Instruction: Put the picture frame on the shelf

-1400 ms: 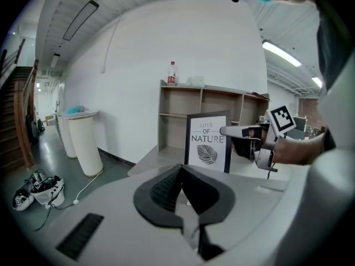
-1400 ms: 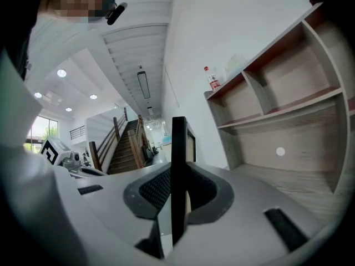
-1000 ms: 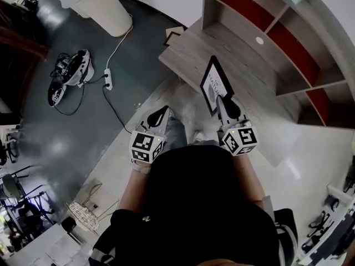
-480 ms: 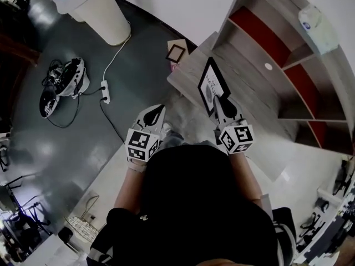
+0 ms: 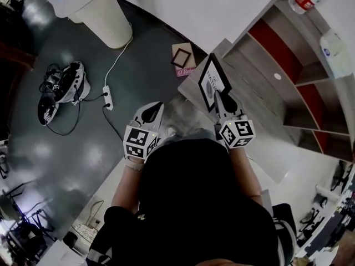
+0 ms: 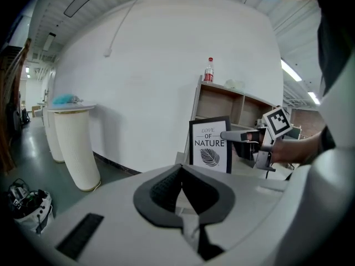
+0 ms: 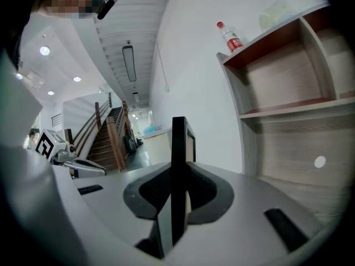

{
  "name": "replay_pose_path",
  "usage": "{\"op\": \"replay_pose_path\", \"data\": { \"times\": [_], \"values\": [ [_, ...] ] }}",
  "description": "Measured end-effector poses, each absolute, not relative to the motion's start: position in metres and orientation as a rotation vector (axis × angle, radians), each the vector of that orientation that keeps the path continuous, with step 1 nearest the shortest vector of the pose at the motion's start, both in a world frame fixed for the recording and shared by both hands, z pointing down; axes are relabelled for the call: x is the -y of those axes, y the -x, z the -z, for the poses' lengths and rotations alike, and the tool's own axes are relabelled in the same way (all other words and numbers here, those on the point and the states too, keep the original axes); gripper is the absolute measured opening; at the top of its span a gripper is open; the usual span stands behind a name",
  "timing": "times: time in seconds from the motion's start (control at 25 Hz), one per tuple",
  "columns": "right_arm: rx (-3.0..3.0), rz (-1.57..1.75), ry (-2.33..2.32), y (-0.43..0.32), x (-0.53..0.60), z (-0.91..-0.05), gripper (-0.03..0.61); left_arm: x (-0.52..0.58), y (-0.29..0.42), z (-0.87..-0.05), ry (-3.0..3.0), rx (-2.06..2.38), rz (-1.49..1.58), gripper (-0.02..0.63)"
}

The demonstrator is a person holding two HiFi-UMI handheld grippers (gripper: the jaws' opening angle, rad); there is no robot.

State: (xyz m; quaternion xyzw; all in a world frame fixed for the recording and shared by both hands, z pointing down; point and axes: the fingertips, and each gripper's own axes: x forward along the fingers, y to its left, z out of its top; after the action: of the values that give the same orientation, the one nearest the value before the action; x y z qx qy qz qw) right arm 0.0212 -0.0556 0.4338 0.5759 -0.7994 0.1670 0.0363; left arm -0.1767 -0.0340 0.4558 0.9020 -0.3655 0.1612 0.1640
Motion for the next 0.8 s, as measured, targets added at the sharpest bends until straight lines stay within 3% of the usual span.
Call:
{"op": "replay_pose_path", "data": {
  "times": [0.32,0.8],
  "values": [
    [2.402,-0.532,-1.798,-0.052,0.083,-0.446,0.051,0.054,0.155,-0.465,-2.546,1.012,-0.469,0.008],
    [2.317,-0.555,-1.789,-0.155,0.112,-0.494,0.051,0.071,0.084,-0.475,-2.469,1.051,-0.529,0.008]
  ]
}}
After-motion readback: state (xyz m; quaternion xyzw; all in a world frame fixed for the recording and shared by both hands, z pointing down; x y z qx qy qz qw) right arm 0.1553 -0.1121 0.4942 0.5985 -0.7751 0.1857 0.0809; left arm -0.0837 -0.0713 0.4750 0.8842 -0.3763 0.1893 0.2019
